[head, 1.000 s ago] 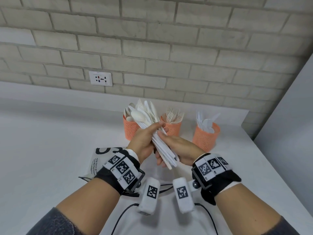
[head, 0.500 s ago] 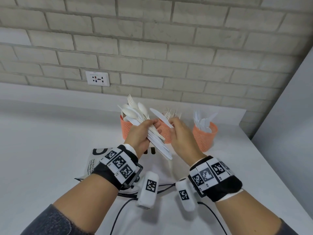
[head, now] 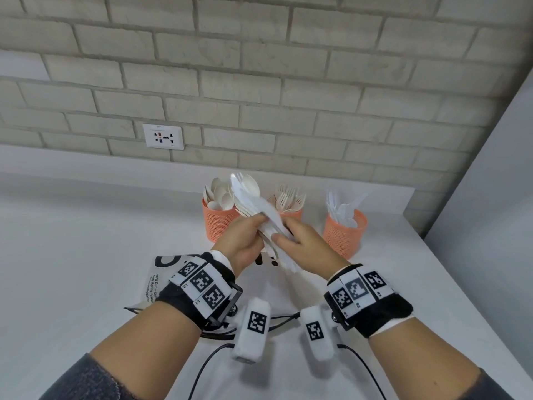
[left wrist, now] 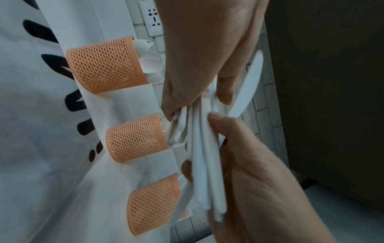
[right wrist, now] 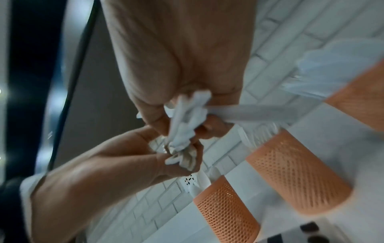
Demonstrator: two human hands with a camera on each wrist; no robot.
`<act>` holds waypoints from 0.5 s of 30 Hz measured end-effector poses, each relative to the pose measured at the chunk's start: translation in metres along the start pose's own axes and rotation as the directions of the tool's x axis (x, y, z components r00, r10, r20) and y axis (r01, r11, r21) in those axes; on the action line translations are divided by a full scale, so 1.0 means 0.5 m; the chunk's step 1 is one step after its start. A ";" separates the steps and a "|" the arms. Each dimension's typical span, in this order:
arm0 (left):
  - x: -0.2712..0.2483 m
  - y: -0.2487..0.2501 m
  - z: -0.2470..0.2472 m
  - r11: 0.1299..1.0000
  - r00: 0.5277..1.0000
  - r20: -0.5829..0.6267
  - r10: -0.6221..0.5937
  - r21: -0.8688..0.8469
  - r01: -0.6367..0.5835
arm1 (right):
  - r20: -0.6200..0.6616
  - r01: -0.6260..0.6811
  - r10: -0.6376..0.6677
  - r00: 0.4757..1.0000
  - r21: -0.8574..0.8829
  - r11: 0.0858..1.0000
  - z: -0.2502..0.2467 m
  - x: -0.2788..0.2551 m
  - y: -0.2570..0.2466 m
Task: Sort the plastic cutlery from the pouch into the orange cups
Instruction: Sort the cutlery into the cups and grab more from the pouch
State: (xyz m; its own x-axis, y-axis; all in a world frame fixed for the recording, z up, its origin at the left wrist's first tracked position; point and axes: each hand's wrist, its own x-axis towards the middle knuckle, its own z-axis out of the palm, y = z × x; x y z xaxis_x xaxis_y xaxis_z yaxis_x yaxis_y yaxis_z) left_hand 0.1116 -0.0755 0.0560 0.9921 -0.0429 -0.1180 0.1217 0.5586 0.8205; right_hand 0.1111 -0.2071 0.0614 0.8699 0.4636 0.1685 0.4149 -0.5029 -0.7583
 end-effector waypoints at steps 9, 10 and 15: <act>-0.003 -0.002 0.013 0.996 0.989 0.141 -0.032 0.091 0.019 | 0.134 -0.205 0.155 0.979 0.595 0.777 -0.019 -0.007 0.029; -0.002 -0.003 0.013 0.994 0.988 0.152 -0.036 0.112 0.019 | 0.137 -0.210 0.160 0.978 0.586 0.783 -0.020 -0.009 0.030; 0.005 -0.007 0.013 0.989 0.987 0.154 -0.055 0.144 0.033 | 0.116 -0.207 0.173 0.978 0.610 0.765 -0.024 -0.010 0.037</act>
State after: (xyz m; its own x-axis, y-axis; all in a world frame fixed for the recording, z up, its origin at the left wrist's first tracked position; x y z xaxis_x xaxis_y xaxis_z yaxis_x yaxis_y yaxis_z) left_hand 0.1139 -0.0829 0.0566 0.9768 -0.2005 -0.0756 0.1573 0.4317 0.8882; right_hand 0.1174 -0.2275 0.0542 0.8917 0.4510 -0.0391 -0.0258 -0.0356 -0.9990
